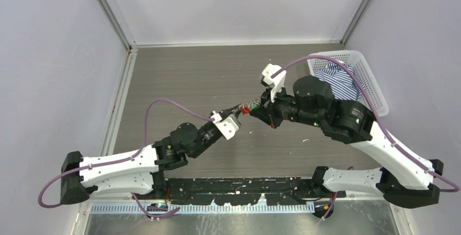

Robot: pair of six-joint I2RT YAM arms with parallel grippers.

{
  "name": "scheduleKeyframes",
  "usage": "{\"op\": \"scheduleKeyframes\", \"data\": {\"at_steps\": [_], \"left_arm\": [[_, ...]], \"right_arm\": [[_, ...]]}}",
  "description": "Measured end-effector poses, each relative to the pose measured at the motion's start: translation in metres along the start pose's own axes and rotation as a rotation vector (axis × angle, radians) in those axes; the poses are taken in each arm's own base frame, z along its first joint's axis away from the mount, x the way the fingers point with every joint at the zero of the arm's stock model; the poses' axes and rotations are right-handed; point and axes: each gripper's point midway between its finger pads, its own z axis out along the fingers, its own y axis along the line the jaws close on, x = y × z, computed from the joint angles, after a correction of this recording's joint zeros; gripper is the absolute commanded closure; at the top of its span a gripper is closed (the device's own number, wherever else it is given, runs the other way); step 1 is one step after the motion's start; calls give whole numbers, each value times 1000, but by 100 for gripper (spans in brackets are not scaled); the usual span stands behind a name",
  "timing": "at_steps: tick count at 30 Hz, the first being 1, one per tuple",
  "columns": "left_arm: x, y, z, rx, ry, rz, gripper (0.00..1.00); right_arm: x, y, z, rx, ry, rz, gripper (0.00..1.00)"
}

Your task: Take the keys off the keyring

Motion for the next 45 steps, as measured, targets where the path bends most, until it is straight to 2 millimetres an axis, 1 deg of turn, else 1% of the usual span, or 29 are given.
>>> {"op": "scheduleKeyframes", "data": {"at_steps": [2, 3, 4, 7, 8, 11, 13, 15, 18, 22, 25, 28, 31, 34, 36, 38, 40, 42, 43, 45], "left_arm": [[1, -5, -4, 16, -25, -60, 99], [0, -8, -7, 25, -43, -93, 96], [-1, -10, -9, 33, -54, -117, 89], [-6, -16, -14, 59, -104, -201, 65], [-6, -18, -16, 63, -116, -220, 60], [8, -27, -23, 81, -109, -271, 52], [16, -33, -26, 100, -101, -284, 49], [15, -37, -29, 122, -113, -301, 49], [4, -36, -35, 149, -151, -313, 52], [-14, -35, -43, 197, -203, -313, 54], [-35, -30, -47, 226, -240, -309, 52], [-56, -19, -48, 219, -291, -301, 52], [-64, -18, -41, 216, -301, -290, 49], [-67, -20, -32, 213, -303, -290, 50], [-57, -26, -24, 217, -270, -290, 53], [-47, -27, -20, 219, -233, -303, 56], [-38, -17, -15, 190, -197, -318, 57], [-35, -6, -9, 158, -179, -336, 57], [-34, 1, -5, 139, -173, -345, 59], [-31, 7, 2, 137, -164, -377, 66]], "right_arm": [[2, 2, -1, -4, 72, -10, 99], [4, 3, -2, -9, 112, -14, 99], [5, 4, -4, -15, 150, -17, 99], [2, 6, -6, -14, 217, -26, 99], [1, 3, -6, 4, 234, -34, 99], [1, -6, -10, 59, 269, -44, 99], [1, -12, -14, 95, 288, -50, 99], [3, -14, -16, 103, 306, -52, 99], [8, -13, -16, 102, 327, -65, 99], [14, -15, -21, 108, 359, -85, 99], [16, -15, -22, 105, 367, -96, 99], [18, -10, -23, 74, 378, -96, 99], [21, -3, -25, 37, 391, -94, 99], [27, 5, -29, -4, 415, -91, 99], [31, 8, -32, -17, 435, -97, 99], [36, 10, -34, -20, 454, -108, 99], [41, 15, -36, -28, 473, -125, 99], [47, 22, -37, -43, 491, -152, 99], [49, 24, -38, -47, 498, -163, 99], [51, 26, -39, -50, 505, -181, 99]]}}
